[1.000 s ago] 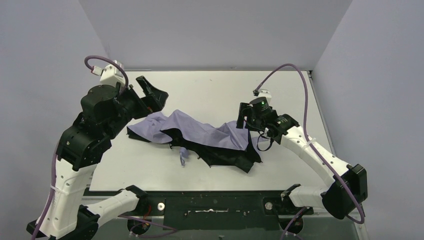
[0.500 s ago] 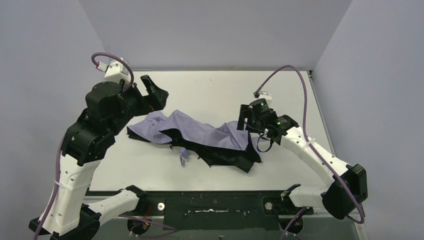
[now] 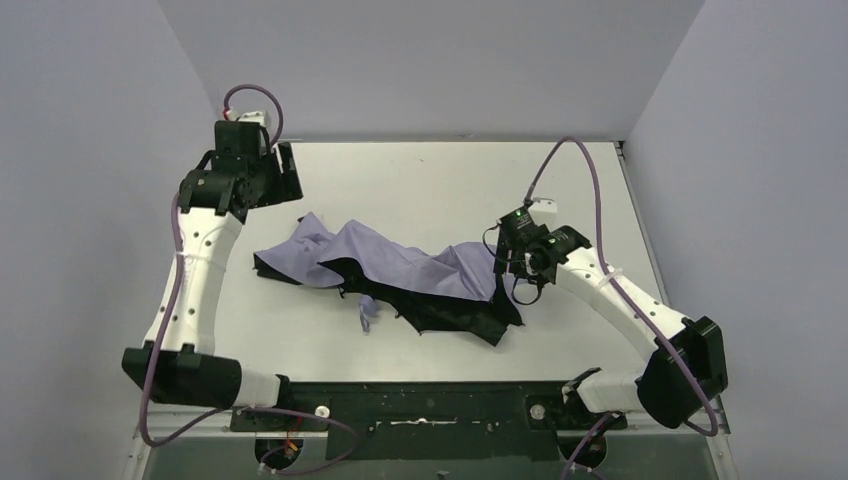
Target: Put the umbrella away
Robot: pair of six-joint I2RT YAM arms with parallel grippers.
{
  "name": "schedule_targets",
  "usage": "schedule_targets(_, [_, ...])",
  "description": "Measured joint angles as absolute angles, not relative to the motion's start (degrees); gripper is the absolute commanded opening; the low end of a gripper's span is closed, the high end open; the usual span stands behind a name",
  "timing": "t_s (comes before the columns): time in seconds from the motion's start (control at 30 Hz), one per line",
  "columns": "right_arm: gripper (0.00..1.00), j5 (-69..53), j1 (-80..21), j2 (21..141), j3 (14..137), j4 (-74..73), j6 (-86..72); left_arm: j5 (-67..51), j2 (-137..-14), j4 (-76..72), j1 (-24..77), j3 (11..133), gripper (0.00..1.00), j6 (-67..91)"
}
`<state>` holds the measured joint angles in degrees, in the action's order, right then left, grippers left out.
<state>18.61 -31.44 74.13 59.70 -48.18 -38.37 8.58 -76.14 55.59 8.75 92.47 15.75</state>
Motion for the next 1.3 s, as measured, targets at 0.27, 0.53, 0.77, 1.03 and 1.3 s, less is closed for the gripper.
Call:
schedule_targets(0.27, [0.79,21.61,-30.33,79.15,59.68,-50.06,-39.0,8.4,-90.39,55.2,0.36,92.18,0.46,11.38])
schedule_targets(0.53, [0.51,18.09,-25.63,82.83,55.81,-45.63,-36.77,10.5,-99.79,55.02,-2.48,92.31,0.36,7.84])
schedule_targets(0.77, [0.31,14.9,-23.18,84.23,53.56,-42.89,-35.24,12.01,-108.51,53.25,-7.42,94.59,0.18,6.68])
schedule_targets(1.03, [0.08,10.79,-23.18,84.23,49.69,-40.51,-35.16,13.56,-117.03,49.39,-8.23,97.21,0.1,5.32])
schedule_targets(1.3, [0.07,8.54,-23.18,84.23,46.83,-38.79,-35.24,13.72,-124.51,48.42,-7.84,100.47,0.08,5.1])
